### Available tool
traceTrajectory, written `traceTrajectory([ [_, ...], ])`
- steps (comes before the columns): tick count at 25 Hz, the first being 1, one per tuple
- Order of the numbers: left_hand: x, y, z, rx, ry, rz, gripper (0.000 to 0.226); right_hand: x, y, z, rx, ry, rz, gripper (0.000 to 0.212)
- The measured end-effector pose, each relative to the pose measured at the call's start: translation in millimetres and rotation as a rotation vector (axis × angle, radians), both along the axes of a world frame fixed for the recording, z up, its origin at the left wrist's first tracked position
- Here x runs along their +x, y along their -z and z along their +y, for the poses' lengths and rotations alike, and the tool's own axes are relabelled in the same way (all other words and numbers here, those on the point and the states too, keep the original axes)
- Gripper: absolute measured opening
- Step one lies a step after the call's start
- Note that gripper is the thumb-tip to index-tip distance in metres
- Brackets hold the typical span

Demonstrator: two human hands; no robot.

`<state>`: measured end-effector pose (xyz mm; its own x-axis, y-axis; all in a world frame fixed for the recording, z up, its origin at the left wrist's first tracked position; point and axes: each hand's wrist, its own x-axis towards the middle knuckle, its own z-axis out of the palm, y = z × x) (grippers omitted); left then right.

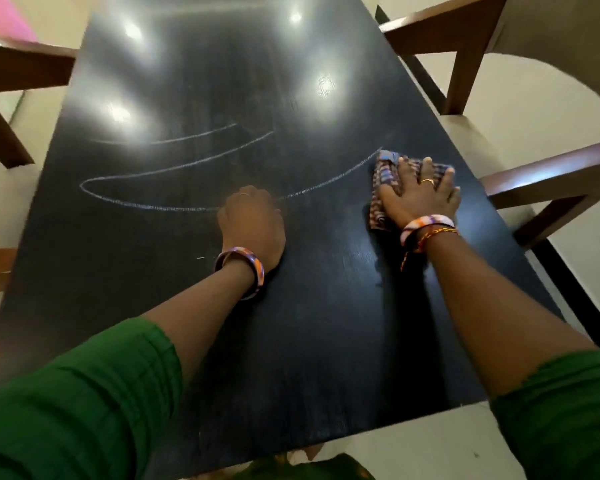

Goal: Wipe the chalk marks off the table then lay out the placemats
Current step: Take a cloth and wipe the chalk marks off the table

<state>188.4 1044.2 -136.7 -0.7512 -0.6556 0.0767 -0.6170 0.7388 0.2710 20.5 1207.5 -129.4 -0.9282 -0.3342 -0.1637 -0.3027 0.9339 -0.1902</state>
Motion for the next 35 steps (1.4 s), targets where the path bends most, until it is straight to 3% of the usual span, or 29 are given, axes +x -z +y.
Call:
traceTrajectory([
  [4, -1, -2, 0, -0.002, -0.014, -0.020, 0.035, 59, 0, -69, -0.066, -0.449, 0.001, 0.062],
  [6, 0, -3, 2, -0.004, -0.033, -0.034, 0.038, 64, 1, -82, -0.069, -0.575, -0.019, 0.060],
  [8, 0, -5, 3, -0.018, -0.038, -0.037, 0.035, 29, -2, -74, -0.062, -0.531, -0.020, 0.058],
  [12, -1, -5, 4, -0.016, -0.045, -0.051, 0.032, -68, -4, -23, -0.010, -0.236, -0.064, 0.057],
  [15, -3, -5, 4, -0.030, -0.055, -0.066, 0.032, -81, -7, -18, -0.011, -0.146, -0.090, 0.061],
  [17, -4, -5, 3, -0.020, -0.059, -0.066, 0.032, -50, -5, -41, -0.027, -0.238, -0.043, 0.060],
  [21, -5, -5, 5, -0.025, -0.068, -0.058, 0.036, 44, 1, -92, -0.073, -0.624, 0.007, 0.056],
  [23, -5, -5, 6, -0.028, -0.075, -0.059, 0.037, 39, -1, -105, -0.072, -0.679, -0.023, 0.055],
  [30, -4, -6, 6, -0.012, -0.079, -0.073, 0.033, -123, -3, -52, -0.036, -0.218, -0.076, 0.064],
  [33, -5, -6, 4, -0.001, -0.074, -0.072, 0.032, -118, -7, -35, -0.037, -0.096, -0.044, 0.060],
  [35, -5, -6, 3, 0.002, -0.072, -0.068, 0.032, -84, -8, -49, -0.071, -0.141, -0.030, 0.058],
])
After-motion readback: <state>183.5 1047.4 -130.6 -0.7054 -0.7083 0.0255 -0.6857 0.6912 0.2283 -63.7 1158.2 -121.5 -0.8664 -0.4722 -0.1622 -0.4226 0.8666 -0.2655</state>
